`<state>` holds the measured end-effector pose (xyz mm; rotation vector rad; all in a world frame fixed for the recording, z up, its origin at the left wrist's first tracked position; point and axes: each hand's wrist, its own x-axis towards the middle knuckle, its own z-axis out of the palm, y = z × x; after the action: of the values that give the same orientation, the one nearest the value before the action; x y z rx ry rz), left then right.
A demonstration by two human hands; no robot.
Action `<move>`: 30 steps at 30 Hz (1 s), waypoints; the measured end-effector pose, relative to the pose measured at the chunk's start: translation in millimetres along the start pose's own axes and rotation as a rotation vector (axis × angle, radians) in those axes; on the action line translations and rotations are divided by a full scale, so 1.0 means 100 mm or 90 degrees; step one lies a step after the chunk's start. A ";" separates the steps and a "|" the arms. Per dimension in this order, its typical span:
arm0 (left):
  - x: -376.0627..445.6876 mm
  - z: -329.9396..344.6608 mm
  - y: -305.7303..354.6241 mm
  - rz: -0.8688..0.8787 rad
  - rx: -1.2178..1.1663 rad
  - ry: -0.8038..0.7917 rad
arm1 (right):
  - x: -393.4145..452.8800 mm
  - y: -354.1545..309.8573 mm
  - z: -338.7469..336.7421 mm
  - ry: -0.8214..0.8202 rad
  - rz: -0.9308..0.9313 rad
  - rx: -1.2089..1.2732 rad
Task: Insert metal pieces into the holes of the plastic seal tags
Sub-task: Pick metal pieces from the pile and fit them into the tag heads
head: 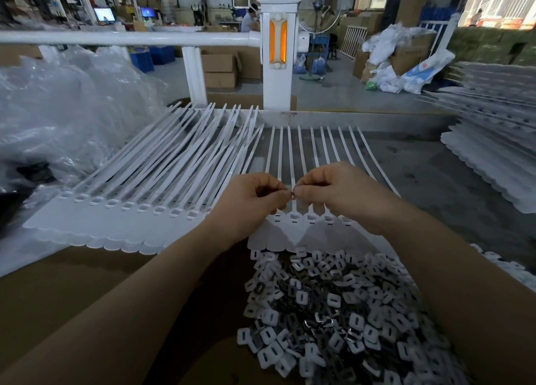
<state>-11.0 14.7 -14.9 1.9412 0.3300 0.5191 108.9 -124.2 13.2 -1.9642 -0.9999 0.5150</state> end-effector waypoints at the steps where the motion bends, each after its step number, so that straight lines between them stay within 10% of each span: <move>1: 0.00 0.00 0.00 -0.008 -0.021 -0.005 | 0.01 0.00 0.00 0.002 0.006 0.012; 30: 0.01 -0.03 0.01 -0.010 -0.153 0.006 | 0.00 -0.04 0.03 0.029 -0.014 0.052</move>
<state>-11.4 16.9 -13.2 1.7034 0.2755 0.5320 105.0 -121.4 14.3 -1.8823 -0.9571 0.4895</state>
